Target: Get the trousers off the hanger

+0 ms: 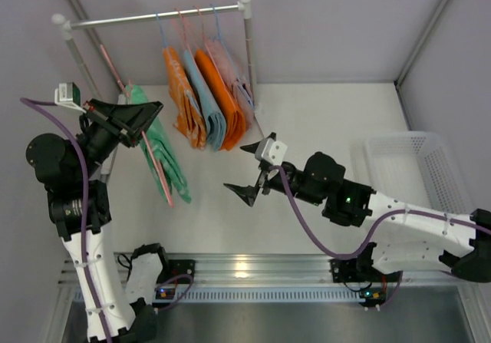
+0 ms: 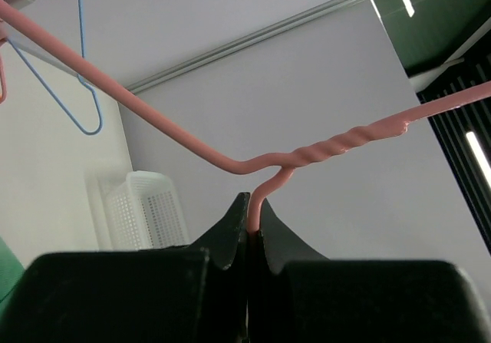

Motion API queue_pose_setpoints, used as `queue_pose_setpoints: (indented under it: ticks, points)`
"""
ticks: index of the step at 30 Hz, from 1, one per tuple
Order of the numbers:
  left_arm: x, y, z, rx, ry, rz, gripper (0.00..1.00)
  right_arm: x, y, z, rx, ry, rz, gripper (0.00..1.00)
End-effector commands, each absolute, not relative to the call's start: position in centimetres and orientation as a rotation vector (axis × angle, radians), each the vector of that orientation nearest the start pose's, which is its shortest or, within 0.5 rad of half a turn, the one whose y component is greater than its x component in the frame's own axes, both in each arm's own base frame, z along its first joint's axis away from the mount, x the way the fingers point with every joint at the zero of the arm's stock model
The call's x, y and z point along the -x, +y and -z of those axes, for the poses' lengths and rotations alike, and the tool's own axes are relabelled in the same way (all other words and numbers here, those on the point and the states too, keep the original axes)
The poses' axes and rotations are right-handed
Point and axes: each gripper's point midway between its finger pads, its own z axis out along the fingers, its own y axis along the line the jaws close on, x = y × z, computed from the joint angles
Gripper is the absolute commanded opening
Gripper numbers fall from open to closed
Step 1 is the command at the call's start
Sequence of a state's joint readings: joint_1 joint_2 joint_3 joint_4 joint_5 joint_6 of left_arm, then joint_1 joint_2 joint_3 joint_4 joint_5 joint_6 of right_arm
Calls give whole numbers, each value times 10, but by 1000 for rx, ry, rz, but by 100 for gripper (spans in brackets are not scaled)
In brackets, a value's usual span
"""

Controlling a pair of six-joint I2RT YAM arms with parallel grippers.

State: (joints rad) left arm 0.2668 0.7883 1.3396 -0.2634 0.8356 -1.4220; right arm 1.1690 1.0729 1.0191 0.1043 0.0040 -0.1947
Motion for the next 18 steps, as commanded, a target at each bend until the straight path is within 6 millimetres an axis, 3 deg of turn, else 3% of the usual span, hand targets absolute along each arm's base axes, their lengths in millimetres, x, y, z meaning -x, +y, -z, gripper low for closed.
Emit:
queue_pose_setpoints:
  ticks: [1, 5, 15, 18]
  points:
    - [-168, -115, -581, 275, 1308, 1438, 0, -153, 379, -395, 846, 1083, -812, 100]
    - [-169, -116, -591, 290, 1317, 1469, 0, -138, 406, -389, 855, 1076, -846, 99]
    - [-170, -120, -599, 275, 1328, 1507, 0, -181, 462, -380, 733, 1193, -748, 99]
    - [-167, -123, -602, 260, 1331, 1513, 0, -187, 477, -379, 718, 1219, -757, 93]
